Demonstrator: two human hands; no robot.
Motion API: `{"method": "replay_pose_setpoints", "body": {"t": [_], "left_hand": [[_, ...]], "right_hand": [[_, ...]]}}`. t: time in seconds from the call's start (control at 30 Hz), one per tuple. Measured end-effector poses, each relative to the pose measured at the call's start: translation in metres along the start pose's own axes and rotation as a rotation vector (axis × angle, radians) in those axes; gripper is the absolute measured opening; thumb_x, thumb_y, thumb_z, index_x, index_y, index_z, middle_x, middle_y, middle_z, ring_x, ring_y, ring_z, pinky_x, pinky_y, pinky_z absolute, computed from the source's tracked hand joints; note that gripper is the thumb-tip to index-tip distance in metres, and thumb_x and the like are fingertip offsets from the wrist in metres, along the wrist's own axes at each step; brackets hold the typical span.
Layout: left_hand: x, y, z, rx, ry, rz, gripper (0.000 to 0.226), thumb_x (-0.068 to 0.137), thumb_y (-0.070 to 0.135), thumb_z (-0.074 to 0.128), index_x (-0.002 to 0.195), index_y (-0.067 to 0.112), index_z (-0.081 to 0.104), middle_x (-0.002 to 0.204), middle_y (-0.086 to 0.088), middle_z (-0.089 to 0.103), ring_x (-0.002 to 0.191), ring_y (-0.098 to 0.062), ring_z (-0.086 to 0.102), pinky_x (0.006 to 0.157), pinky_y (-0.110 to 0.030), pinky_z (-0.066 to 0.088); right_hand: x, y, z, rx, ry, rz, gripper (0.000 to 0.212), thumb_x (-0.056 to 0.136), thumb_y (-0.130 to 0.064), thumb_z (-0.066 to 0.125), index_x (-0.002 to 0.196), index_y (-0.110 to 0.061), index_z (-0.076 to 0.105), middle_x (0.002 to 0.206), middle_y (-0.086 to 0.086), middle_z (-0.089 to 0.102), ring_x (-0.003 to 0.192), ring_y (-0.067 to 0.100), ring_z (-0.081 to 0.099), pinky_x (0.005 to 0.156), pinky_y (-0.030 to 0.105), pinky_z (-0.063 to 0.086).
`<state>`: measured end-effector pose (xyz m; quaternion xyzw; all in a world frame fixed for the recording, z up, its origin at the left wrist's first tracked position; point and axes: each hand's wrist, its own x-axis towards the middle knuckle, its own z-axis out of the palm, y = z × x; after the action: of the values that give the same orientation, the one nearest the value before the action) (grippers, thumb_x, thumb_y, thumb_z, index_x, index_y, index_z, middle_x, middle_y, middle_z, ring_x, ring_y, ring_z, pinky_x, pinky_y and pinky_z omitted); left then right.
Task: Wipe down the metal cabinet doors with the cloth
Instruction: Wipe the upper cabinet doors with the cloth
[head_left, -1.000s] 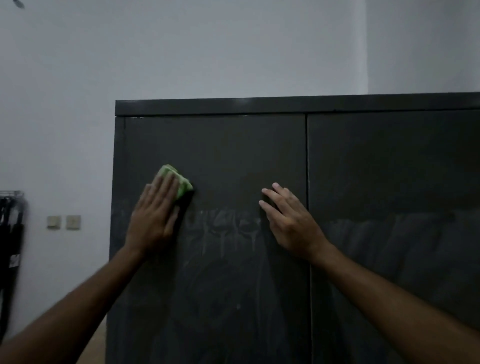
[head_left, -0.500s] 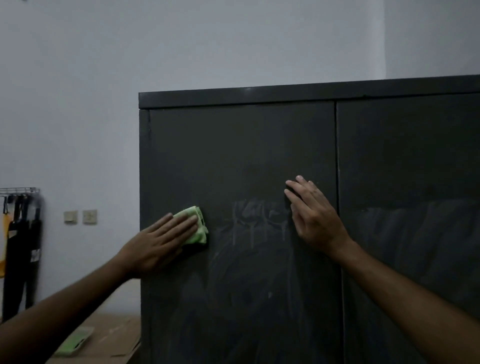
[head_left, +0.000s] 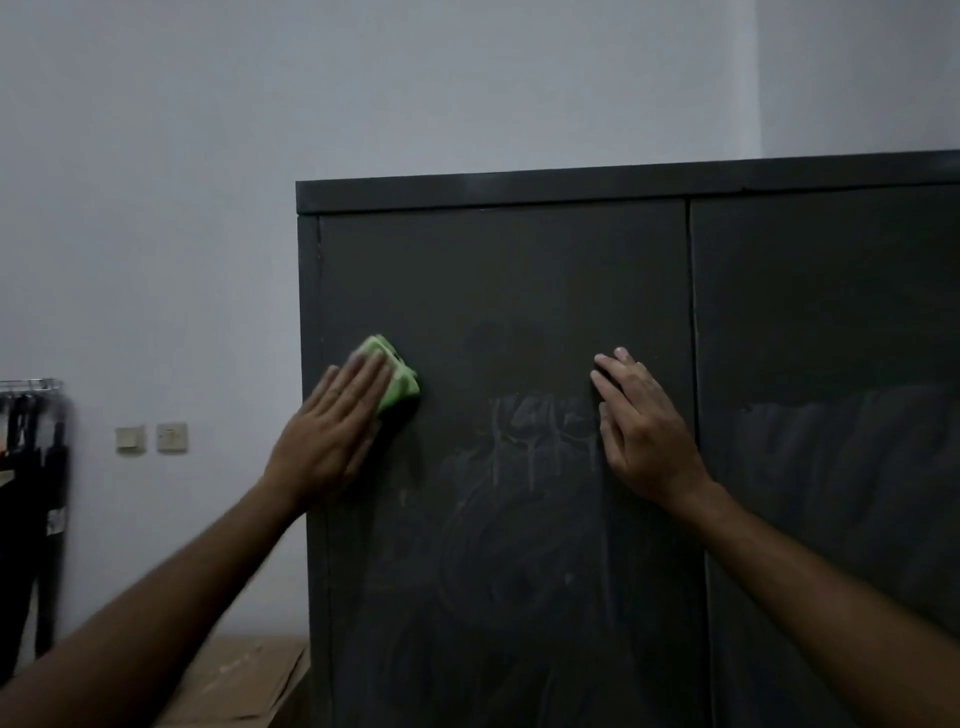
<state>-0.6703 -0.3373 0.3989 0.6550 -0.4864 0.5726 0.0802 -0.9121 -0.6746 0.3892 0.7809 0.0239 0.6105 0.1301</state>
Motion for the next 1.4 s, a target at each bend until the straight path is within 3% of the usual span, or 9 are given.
{"method": "replay_pose_setpoints", "body": {"t": [0.07, 0.23, 0.43, 0.6, 0.8, 0.97, 1.17, 1.33, 1.4], "left_hand": [[0.004, 0.024, 0.009, -0.042, 0.074, -0.104, 0.068, 0.106, 0.035, 0.037, 0.167, 0.014, 0.013, 0.174, -0.011, 0.012, 0.162, -0.027, 0.009, 0.13, -0.052, 0.014], [-0.004, 0.028, 0.022, 0.07, -0.139, 0.62, 0.066, 0.108, 0.034, 0.037, 0.168, 0.019, 0.014, 0.175, -0.006, 0.015, 0.161, -0.024, 0.013, 0.13, -0.045, 0.013], [0.028, 0.068, 0.019, -0.081, 0.113, -0.09, 0.064, 0.107, 0.032, 0.037, 0.166, 0.013, 0.019, 0.174, -0.01, 0.014, 0.162, -0.025, 0.01, 0.13, -0.051, 0.018], [0.034, 0.068, 0.033, 0.082, -0.11, 0.643, 0.061, 0.109, 0.033, 0.033, 0.166, 0.015, 0.019, 0.174, -0.006, 0.016, 0.162, -0.024, 0.011, 0.132, -0.043, 0.007], [0.06, 0.108, 0.022, -0.065, 0.133, -0.074, 0.063, 0.107, 0.03, 0.037, 0.165, 0.01, 0.022, 0.174, -0.009, 0.017, 0.162, -0.025, 0.012, 0.13, -0.05, 0.02], [0.057, 0.116, 0.035, 0.054, -0.082, 0.641, 0.058, 0.109, 0.03, 0.033, 0.164, 0.012, 0.028, 0.173, -0.006, 0.022, 0.16, -0.025, 0.017, 0.131, -0.045, 0.014], [0.088, 0.145, 0.022, -0.05, 0.118, -0.053, 0.061, 0.109, 0.031, 0.037, 0.165, 0.011, 0.022, 0.174, -0.009, 0.017, 0.162, -0.026, 0.01, 0.129, -0.052, 0.019], [0.076, 0.162, 0.043, 0.056, -0.069, 0.618, 0.055, 0.11, 0.029, 0.034, 0.163, 0.012, 0.031, 0.172, -0.006, 0.024, 0.16, -0.025, 0.02, 0.129, -0.047, 0.02], [0.089, 0.149, 0.036, 0.029, -0.014, 0.48, 0.054, 0.111, 0.029, 0.034, 0.162, 0.013, 0.033, 0.171, -0.008, 0.027, 0.159, -0.026, 0.023, 0.129, -0.049, 0.022]], "right_hand": [[0.0, -0.002, 0.0, -0.003, -0.002, 0.011, 0.046, 0.098, -0.009, 0.049, 0.142, 0.003, 0.054, 0.154, 0.016, 0.047, 0.151, 0.03, 0.032, 0.121, 0.05, 0.032], [-0.001, -0.001, -0.005, -0.018, -0.029, -0.006, 0.047, 0.097, -0.008, 0.049, 0.142, 0.003, 0.054, 0.155, 0.016, 0.046, 0.151, 0.03, 0.032, 0.121, 0.05, 0.033], [0.0, -0.001, -0.014, -0.037, -0.07, -0.041, 0.049, 0.095, -0.001, 0.056, 0.143, 0.003, 0.052, 0.157, 0.017, 0.043, 0.152, 0.03, 0.031, 0.122, 0.049, 0.033], [0.0, 0.01, -0.023, -0.056, -0.091, -0.105, 0.045, 0.096, 0.001, 0.055, 0.141, 0.003, 0.055, 0.154, 0.017, 0.047, 0.149, 0.031, 0.036, 0.119, 0.048, 0.037], [-0.011, 0.034, -0.034, -0.116, -0.069, -0.096, 0.045, 0.096, -0.004, 0.05, 0.14, 0.001, 0.057, 0.151, 0.018, 0.05, 0.147, 0.033, 0.039, 0.12, 0.049, 0.035], [-0.017, 0.071, -0.052, -0.153, -0.087, -0.135, 0.044, 0.096, -0.006, 0.05, 0.139, 0.001, 0.058, 0.153, 0.019, 0.048, 0.147, 0.035, 0.038, 0.119, 0.052, 0.035], [-0.025, 0.102, -0.057, -0.172, -0.13, -0.27, 0.046, 0.102, -0.01, 0.051, 0.148, -0.003, 0.049, 0.162, 0.017, 0.036, 0.153, 0.032, 0.028, 0.122, 0.051, 0.03], [-0.021, 0.121, -0.063, -0.181, -0.142, -0.407, 0.047, 0.104, -0.013, 0.05, 0.15, -0.004, 0.047, 0.164, 0.016, 0.032, 0.155, 0.03, 0.025, 0.123, 0.05, 0.029], [-0.022, 0.128, -0.063, -0.176, -0.131, -0.43, 0.046, 0.104, -0.012, 0.051, 0.15, -0.004, 0.047, 0.164, 0.016, 0.032, 0.154, 0.031, 0.025, 0.123, 0.05, 0.03]]}}
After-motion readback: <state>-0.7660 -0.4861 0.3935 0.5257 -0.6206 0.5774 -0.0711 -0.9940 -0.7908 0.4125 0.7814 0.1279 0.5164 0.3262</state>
